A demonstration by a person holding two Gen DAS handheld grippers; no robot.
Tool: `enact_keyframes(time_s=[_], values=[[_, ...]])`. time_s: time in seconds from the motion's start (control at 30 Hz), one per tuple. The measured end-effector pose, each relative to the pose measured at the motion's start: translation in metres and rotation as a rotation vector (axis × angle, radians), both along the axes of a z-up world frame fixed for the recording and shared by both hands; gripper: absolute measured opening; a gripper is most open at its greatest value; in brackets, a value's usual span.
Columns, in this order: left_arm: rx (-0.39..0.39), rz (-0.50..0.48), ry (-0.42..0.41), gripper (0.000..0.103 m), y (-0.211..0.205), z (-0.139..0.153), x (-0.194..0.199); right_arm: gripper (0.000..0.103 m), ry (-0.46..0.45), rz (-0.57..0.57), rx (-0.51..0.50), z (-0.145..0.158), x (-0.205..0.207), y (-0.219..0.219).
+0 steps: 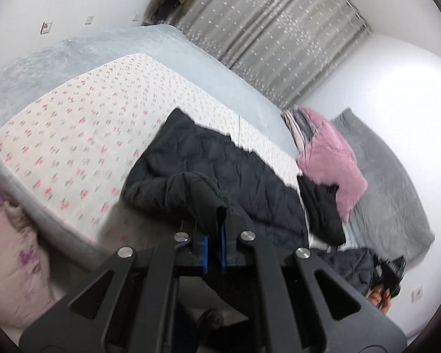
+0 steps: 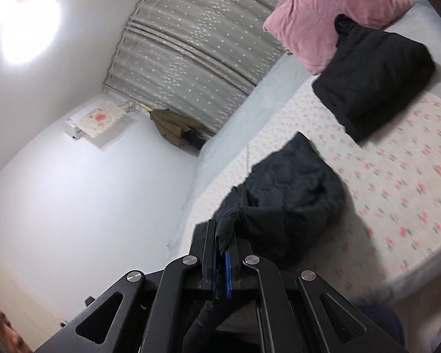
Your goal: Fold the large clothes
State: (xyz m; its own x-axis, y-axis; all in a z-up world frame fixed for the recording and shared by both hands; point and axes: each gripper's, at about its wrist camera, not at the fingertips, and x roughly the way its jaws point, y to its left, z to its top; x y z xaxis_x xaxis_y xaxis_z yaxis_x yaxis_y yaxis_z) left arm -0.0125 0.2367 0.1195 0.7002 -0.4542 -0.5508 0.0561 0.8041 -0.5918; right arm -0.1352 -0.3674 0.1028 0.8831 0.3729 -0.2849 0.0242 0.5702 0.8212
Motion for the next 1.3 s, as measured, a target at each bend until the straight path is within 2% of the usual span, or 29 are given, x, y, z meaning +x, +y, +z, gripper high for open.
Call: enact_keyframes(time_s=[0.13,0.2,0.23,0.3,0.33,0.37,0.4,0.43,0.5,0.57,0.6,0.67,0.7,0.77,0.83,0.9,1.0,1.07,1.1,1.13,1.17,1.2,1.3], values=[[-0.042,0.068,0.033,0.007,-0.009,0.008,0.082,0.003,-0.003,-0.018,0.061,0.005,0.060,-0.018],[-0.040,0.111,0.067,0.008,-0.018,0.004,0.138,0.003,0.033,-0.042,0.088,0.002,0.111,-0.033],[-0.053,0.100,0.090,0.011,-0.022,-0.001,0.161,0.004,0.049,-0.055,0.093,0.002,0.126,-0.038],[-0.116,0.079,0.150,0.018,-0.029,-0.020,0.223,0.008,0.138,-0.134,0.147,-0.014,0.180,-0.059],[-0.135,0.089,0.194,0.026,-0.033,-0.033,0.249,0.008,0.168,-0.164,0.165,-0.020,0.195,-0.065],[-0.149,0.100,0.228,0.036,-0.035,-0.043,0.266,0.011,0.238,-0.213,0.172,-0.034,0.226,-0.075],[-0.169,0.102,0.259,0.046,-0.036,-0.054,0.280,0.020,0.287,-0.226,0.172,-0.045,0.245,-0.080],[-0.190,0.099,0.279,0.048,-0.037,-0.062,0.289,0.026,0.342,-0.232,0.173,-0.057,0.263,-0.084],[-0.249,0.098,0.287,0.050,-0.031,-0.077,0.300,0.067,0.515,-0.245,0.216,-0.087,0.287,-0.096],[-0.281,0.120,0.261,0.058,-0.016,-0.083,0.300,0.072,0.538,-0.313,0.246,-0.092,0.281,-0.109],[-0.294,0.137,0.249,0.063,-0.008,-0.085,0.297,0.077,0.509,-0.371,0.209,-0.085,0.272,-0.118],[-0.326,0.172,0.217,0.065,0.007,-0.089,0.292,0.082,0.471,-0.448,0.097,-0.072,0.258,-0.125],[-0.331,0.200,0.192,0.067,0.013,-0.090,0.288,0.083,0.454,-0.426,0.013,-0.067,0.256,-0.124],[-0.260,0.190,0.190,0.069,0.011,-0.091,0.294,0.083,0.452,-0.345,-0.074,-0.066,0.263,-0.118],[-0.219,0.110,0.231,0.069,-0.004,-0.102,0.300,0.083,0.452,-0.244,-0.194,-0.065,0.280,-0.101],[-0.189,0.034,0.274,0.070,-0.017,-0.115,0.306,0.083,0.471,-0.114,-0.356,-0.067,0.307,-0.073],[-0.071,0.031,0.307,0.070,-0.032,-0.128,0.313,0.082,0.495,-0.013,-0.472,-0.086,0.337,-0.052],[-0.046,0.033,0.300,0.068,-0.037,-0.135,0.319,0.078,0.517,0.005,-0.484,-0.101,0.345,-0.048],[-0.035,0.035,0.305,0.048,-0.040,-0.138,0.322,0.058,0.518,0.008,-0.476,-0.110,0.347,-0.048],[-0.012,0.040,0.311,0.024,-0.042,-0.139,0.325,0.045,0.506,0.016,-0.460,-0.116,0.346,-0.048],[0.033,0.053,0.318,0.003,-0.045,-0.139,0.329,0.024,0.499,0.029,-0.431,-0.121,0.348,-0.047],[0.066,0.072,0.303,0.000,-0.045,-0.136,0.331,0.014,0.490,0.020,-0.419,-0.120,0.348,-0.048],[0.123,0.120,0.175,0.000,-0.045,-0.111,0.338,0.007,0.416,-0.016,-0.479,-0.096,0.350,-0.043]])
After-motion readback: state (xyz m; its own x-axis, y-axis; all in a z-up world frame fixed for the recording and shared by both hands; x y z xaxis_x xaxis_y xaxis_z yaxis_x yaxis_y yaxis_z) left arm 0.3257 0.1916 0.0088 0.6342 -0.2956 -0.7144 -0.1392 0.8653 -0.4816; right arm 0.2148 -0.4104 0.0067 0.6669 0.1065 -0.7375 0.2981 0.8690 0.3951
